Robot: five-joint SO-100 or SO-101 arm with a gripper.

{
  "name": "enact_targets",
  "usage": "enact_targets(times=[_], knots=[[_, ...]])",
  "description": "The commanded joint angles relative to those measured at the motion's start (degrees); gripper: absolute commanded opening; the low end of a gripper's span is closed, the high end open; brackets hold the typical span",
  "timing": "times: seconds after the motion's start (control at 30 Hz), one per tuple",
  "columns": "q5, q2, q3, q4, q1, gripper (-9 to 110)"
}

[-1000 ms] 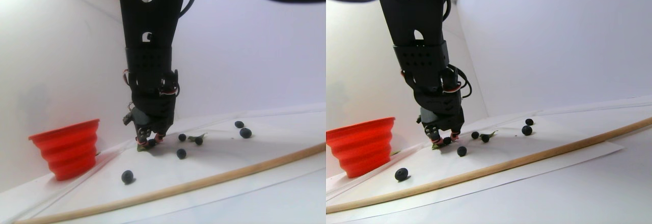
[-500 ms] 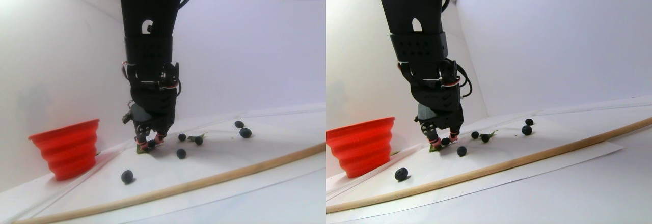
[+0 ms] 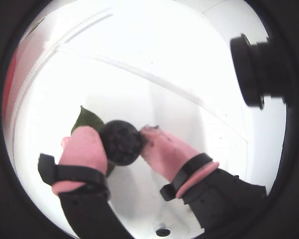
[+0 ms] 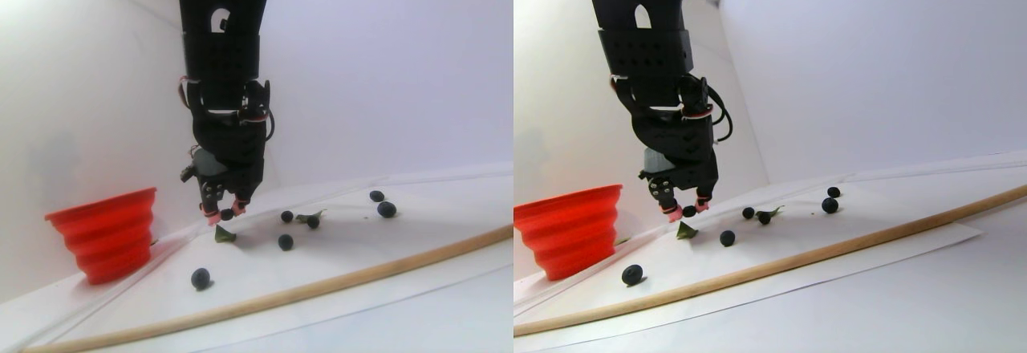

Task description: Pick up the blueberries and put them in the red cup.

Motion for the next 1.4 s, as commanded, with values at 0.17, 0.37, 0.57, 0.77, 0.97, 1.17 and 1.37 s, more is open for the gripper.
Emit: enact_targets(times=[0.17,0.37,0.57,0.77,0.97,1.17,1.37], knots=[[0.8,12.9,1.3,-1.9,-4.7,14],[1.0,15.3,2.7,-1.8,-5.6,14],[1.1,18.0,4.1,-1.1,-6.9,14],[1.2,20.7,4.5,0.1,-8.2,14],[1.6,23.4,5.1,1.1,-9.3,14],[1.6,25.3,6.8,1.1,-10.7,14],[1.9,27.6,8.2,1.3,-12.7,14]])
